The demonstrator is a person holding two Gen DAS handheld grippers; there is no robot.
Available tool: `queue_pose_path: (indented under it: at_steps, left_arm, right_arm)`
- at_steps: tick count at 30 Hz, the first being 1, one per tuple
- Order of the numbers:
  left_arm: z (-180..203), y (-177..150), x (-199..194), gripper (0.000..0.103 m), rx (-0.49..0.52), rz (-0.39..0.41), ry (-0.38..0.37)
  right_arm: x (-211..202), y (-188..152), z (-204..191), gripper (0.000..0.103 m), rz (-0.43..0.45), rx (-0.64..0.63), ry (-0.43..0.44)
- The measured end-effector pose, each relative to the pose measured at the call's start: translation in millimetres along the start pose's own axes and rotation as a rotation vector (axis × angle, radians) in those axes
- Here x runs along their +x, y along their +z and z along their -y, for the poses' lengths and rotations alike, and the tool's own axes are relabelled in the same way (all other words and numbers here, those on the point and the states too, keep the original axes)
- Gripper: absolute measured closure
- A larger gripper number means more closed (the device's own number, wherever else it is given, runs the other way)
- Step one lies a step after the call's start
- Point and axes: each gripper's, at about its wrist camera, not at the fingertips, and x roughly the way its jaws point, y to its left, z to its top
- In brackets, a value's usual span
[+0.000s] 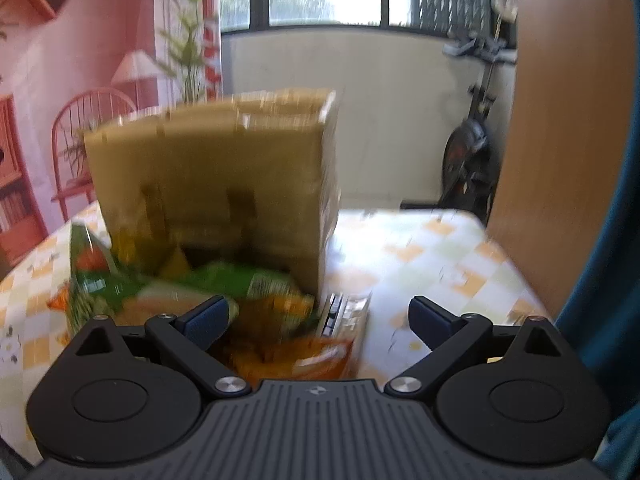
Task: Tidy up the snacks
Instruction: 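Reach the right tool to the orange corn-snack bag while the left tool reaches the orange chip bag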
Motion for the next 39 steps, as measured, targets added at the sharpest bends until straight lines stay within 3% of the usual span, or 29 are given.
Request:
queue_pose_path:
  at_steps: [9, 19, 24, 28, 33, 39]
  left_arm:
    - [-6, -18, 31, 0.001, 0.021, -0.084, -0.024]
    - [5, -47, 61, 0.001, 0.027, -0.193, -0.120]
    - [14, -64, 80, 0.001, 0.026, -0.261, -0.193]
    - [23, -74, 92, 0.002, 0.037, -0.290, -0.267]
    - [35, -84, 105, 0.002, 0.079, -0.304, -0.245]
    - [37, -93, 122, 0.000, 0.034, -0.352, -0.302]
  right_arm:
    - [34, -29, -15, 0.009, -0.133, -0.039, 0.064]
    - [60, -39, -8, 0.014, -0.227, 0.012, 0.074]
    - [65, -35, -1, 0.023, -0.228, 0.033, 0.072]
    - [66, -35, 2, 0.024, -0.227, 0.049, 0.078]
    - [63, -36, 3, 0.024, -0.230, 0.072, 0.077]
    - [63, -36, 2, 0.024, -0.231, 0.077, 0.078]
